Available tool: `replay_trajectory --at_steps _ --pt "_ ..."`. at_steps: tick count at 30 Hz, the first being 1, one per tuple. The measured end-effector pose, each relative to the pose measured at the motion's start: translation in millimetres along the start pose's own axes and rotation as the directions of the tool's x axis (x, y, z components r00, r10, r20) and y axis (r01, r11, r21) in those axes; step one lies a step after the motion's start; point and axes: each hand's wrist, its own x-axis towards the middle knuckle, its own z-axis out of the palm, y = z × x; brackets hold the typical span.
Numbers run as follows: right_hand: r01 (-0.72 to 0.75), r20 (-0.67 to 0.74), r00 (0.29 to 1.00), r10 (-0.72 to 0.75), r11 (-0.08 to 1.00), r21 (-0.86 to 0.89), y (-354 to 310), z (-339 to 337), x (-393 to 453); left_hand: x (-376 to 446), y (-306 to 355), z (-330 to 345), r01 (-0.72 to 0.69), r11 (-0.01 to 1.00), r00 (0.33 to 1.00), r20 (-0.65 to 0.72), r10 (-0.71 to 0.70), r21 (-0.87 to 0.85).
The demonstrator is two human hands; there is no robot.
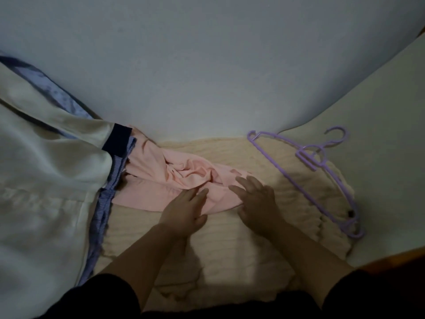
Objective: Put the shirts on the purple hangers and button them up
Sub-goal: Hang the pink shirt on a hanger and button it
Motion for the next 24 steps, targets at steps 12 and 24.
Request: replay_trajectory --at_steps 12,24 --pt "0.088 -0.021 0.996 -0.090 0.994 -0.064 -0.6 -20.3 13.9 -9.4 -0.4 -24.1 -0.132 0.990 0.974 -0.189 0.122 -0.042" --pt "0.140 0.033 0.989 -0.143 0.987 0.083 -36.1 -128.4 16.3 -12.7 37.3 -163.3 0.021 0.970 0.968 -0.236 -0.080 -0.243"
